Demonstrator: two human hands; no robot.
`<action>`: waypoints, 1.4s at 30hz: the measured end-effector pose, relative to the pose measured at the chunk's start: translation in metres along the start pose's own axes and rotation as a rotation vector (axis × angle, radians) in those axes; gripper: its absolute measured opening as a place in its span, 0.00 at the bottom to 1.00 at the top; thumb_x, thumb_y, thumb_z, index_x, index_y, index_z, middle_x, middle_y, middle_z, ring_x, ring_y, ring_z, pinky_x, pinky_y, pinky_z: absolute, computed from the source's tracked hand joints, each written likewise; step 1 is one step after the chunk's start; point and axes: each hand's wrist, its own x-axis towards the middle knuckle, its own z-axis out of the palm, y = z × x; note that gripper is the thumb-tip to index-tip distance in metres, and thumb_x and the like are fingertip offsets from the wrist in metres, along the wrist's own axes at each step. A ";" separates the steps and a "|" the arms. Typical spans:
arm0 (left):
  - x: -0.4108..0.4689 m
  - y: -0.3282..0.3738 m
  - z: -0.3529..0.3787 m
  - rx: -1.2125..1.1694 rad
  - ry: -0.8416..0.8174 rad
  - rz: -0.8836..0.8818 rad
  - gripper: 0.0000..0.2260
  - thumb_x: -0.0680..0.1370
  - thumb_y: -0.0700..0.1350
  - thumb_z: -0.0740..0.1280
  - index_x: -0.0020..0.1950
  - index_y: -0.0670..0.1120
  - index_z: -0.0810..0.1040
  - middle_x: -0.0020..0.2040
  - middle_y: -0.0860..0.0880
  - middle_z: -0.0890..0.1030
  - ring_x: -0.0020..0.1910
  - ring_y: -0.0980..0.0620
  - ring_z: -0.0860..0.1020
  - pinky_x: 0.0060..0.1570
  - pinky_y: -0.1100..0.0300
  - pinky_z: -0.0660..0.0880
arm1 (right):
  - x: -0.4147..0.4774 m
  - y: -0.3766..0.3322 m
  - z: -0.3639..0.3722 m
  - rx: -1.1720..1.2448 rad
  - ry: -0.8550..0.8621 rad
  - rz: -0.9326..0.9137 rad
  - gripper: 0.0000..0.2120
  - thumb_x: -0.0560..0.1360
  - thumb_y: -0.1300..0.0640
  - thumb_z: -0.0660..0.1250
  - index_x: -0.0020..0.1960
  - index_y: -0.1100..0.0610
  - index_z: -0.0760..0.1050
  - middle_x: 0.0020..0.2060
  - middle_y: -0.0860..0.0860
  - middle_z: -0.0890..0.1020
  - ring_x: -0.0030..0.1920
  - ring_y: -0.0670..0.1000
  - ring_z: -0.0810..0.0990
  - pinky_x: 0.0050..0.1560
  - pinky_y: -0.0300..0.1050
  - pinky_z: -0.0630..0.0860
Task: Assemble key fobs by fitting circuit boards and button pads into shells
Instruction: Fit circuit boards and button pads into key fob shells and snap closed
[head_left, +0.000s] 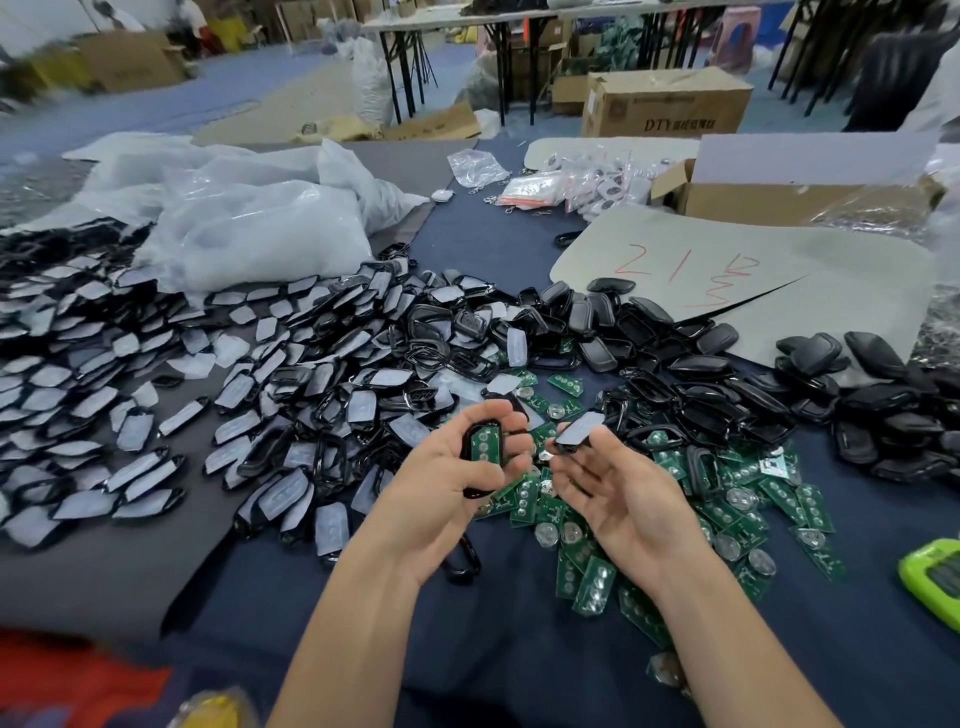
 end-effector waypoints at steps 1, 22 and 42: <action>0.000 0.001 0.000 -0.003 0.005 0.001 0.26 0.69 0.20 0.62 0.64 0.38 0.79 0.58 0.42 0.85 0.55 0.47 0.85 0.53 0.57 0.82 | 0.000 0.000 -0.001 0.005 0.000 0.003 0.12 0.70 0.54 0.74 0.45 0.62 0.86 0.42 0.59 0.86 0.43 0.56 0.87 0.42 0.48 0.84; 0.032 -0.002 0.003 -0.062 0.106 -0.050 0.22 0.77 0.20 0.56 0.62 0.39 0.79 0.56 0.41 0.87 0.56 0.46 0.86 0.52 0.55 0.84 | -0.003 -0.002 0.003 -0.010 -0.018 -0.013 0.10 0.72 0.54 0.70 0.38 0.56 0.87 0.35 0.53 0.85 0.41 0.55 0.86 0.45 0.48 0.85; 0.028 -0.020 0.042 0.332 0.231 0.153 0.21 0.81 0.32 0.59 0.44 0.52 0.86 0.50 0.47 0.88 0.49 0.53 0.84 0.52 0.58 0.81 | -0.026 0.008 0.047 -0.810 0.136 -0.291 0.11 0.68 0.45 0.70 0.50 0.42 0.85 0.40 0.49 0.87 0.46 0.56 0.86 0.54 0.64 0.81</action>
